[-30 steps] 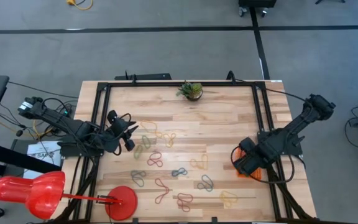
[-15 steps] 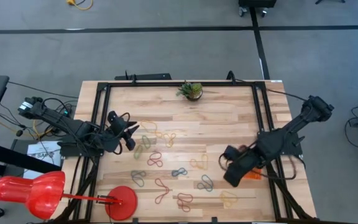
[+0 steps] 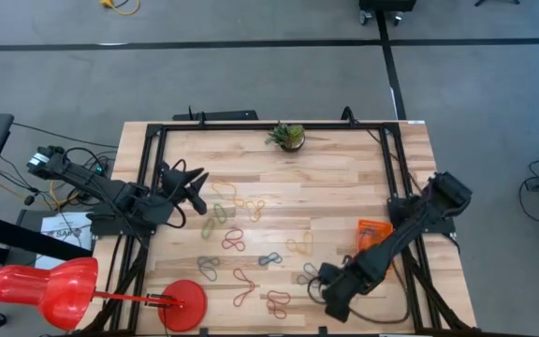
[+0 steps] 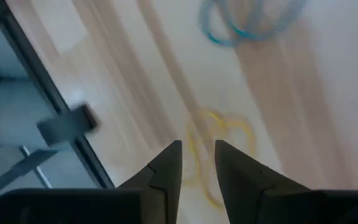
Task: Pick and place rubber bands into bin
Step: Put the yellow rubber band into the orange basket
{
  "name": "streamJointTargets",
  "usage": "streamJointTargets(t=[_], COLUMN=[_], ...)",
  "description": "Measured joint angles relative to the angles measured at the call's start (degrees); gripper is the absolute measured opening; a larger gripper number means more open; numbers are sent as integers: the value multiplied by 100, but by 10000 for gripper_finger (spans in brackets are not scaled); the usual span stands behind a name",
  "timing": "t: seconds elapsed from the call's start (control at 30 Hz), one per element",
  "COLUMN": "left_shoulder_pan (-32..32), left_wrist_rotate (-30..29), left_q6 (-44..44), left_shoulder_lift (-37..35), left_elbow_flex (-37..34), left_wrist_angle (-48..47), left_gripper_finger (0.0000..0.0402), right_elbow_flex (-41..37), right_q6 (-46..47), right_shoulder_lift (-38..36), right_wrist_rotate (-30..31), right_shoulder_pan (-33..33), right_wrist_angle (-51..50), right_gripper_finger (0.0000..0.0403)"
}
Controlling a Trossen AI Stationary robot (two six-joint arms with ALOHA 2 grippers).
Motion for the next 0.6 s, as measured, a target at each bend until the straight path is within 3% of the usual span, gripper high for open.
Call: streamJointTargets(t=[0.3, 0.6], left_shoulder_pan=[146, 146], left_wrist_rotate=[617, 1300], left_q6=[544, 525], left_shoulder_lift=[-2, 0], left_elbow_flex=[0, 0], left_wrist_angle=[310, 303], left_gripper_finger=[82, 82], right_elbow_flex=[490, 1252], right_q6=[5, 627], right_shoulder_lift=[1007, 1075], right_wrist_rotate=[-39, 171], right_shoulder_pan=[-45, -57], right_wrist_angle=[-473, -1455], right_gripper_finger=[90, 90])
